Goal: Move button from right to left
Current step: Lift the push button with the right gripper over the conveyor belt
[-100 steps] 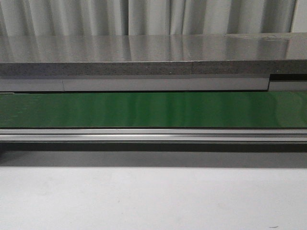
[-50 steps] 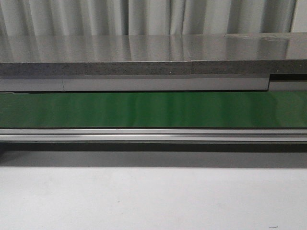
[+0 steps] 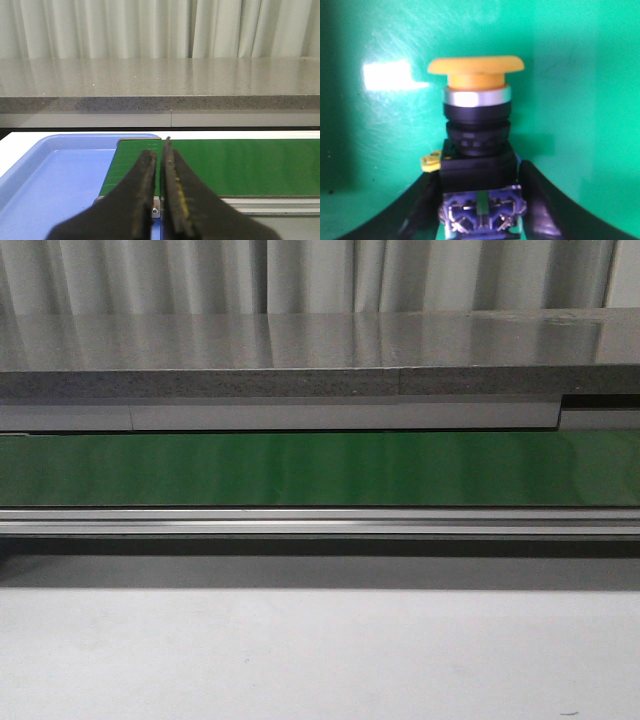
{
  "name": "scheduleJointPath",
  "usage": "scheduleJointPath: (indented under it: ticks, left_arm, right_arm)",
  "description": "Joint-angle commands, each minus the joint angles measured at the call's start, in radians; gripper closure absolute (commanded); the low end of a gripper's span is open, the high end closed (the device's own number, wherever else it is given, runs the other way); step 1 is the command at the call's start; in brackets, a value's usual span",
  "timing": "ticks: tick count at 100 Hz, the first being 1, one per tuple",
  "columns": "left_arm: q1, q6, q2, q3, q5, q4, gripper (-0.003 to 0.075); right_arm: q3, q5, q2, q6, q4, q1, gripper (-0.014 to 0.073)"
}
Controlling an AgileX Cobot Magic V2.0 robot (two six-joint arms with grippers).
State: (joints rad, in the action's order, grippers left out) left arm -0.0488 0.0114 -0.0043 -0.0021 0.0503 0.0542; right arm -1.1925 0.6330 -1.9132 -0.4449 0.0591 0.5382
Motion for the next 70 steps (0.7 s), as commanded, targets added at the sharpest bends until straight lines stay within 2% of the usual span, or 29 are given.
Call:
scheduleJointPath:
  ticks: [1,14,45,70]
  left_arm:
    - [-0.006,-0.011,-0.037,0.040,-0.080,-0.002,0.0715]
    - [-0.006,-0.011,-0.037,0.040,-0.080,-0.002,0.0715]
    - [-0.006,-0.011,-0.037,0.040,-0.080,-0.002,0.0715]
    - [-0.006,-0.011,-0.037,0.040,-0.080,-0.002,0.0715]
  right_arm:
    - [-0.029,-0.019,0.064,-0.010,0.014,0.006,0.0411]
    - [-0.060,-0.008,0.108,-0.010,0.062,0.006,0.0411]
    - [-0.097,0.079,0.271,-0.010,0.315,-0.031,0.0411]
    - [-0.095,0.185,0.324,-0.010,0.341,-0.160,0.0411]
